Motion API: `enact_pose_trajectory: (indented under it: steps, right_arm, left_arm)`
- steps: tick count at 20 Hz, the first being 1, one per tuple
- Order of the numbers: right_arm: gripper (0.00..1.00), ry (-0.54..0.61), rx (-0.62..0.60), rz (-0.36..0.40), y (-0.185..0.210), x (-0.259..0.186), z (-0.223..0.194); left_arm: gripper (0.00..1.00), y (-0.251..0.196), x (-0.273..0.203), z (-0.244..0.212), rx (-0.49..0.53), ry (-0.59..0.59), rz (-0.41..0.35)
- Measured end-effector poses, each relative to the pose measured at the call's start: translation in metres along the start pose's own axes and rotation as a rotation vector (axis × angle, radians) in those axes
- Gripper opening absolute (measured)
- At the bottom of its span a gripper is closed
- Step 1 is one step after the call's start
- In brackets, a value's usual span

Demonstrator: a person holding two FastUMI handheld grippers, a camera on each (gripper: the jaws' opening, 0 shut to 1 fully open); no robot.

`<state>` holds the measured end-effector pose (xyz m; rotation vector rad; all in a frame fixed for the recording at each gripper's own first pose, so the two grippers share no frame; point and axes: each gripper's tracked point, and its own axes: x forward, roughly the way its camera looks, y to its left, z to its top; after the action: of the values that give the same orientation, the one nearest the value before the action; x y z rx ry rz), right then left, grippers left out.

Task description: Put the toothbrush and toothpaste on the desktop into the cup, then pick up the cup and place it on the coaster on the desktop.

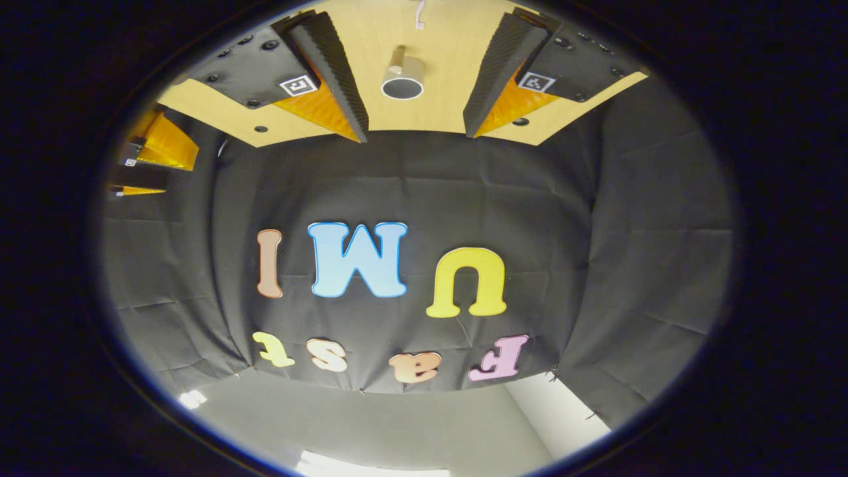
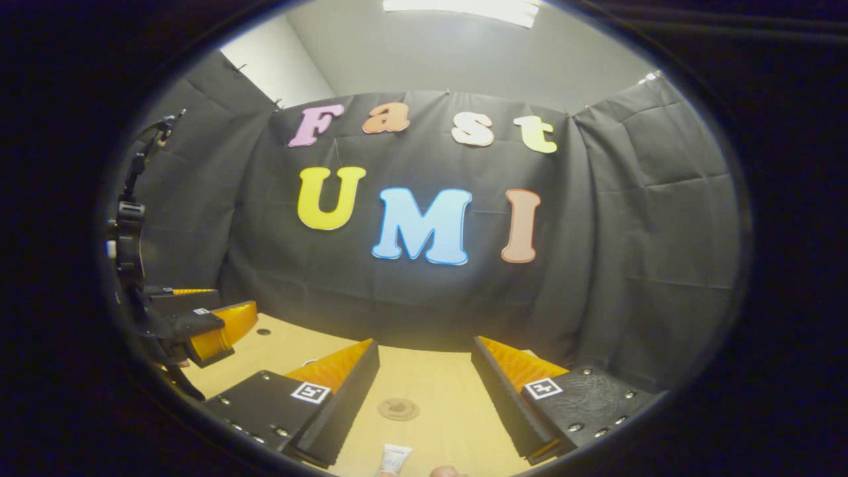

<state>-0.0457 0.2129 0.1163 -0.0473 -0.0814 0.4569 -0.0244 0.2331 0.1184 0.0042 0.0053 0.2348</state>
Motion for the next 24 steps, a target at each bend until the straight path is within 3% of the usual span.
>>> enact_pose_trajectory:
  steps: [9,12,14,16,24]
  right_arm:
    - [0.91,0.105,0.039,-0.02,0.0,-0.001,-0.023]
    - [0.91,0.206,0.068,-0.05,0.0,0.002,-0.046]
    - [0.91,0.278,0.092,-0.027,0.011,0.005,-0.065]
    - [0.91,0.345,0.097,-0.019,0.014,0.006,-0.085]
    - [0.91,0.517,0.073,0.006,0.019,0.013,-0.133]
  left_arm:
    - [0.93,-0.009,-0.001,-0.016,0.013,0.038,-0.038]
    - [0.93,-0.008,0.005,-0.033,0.02,0.1,-0.054]
    - [0.89,-0.009,0.008,-0.046,0.047,0.149,-0.064]
    - [0.94,-0.011,0.012,-0.063,0.053,0.201,-0.082]
    - [0.94,-0.013,0.029,-0.137,-0.005,0.425,-0.091]
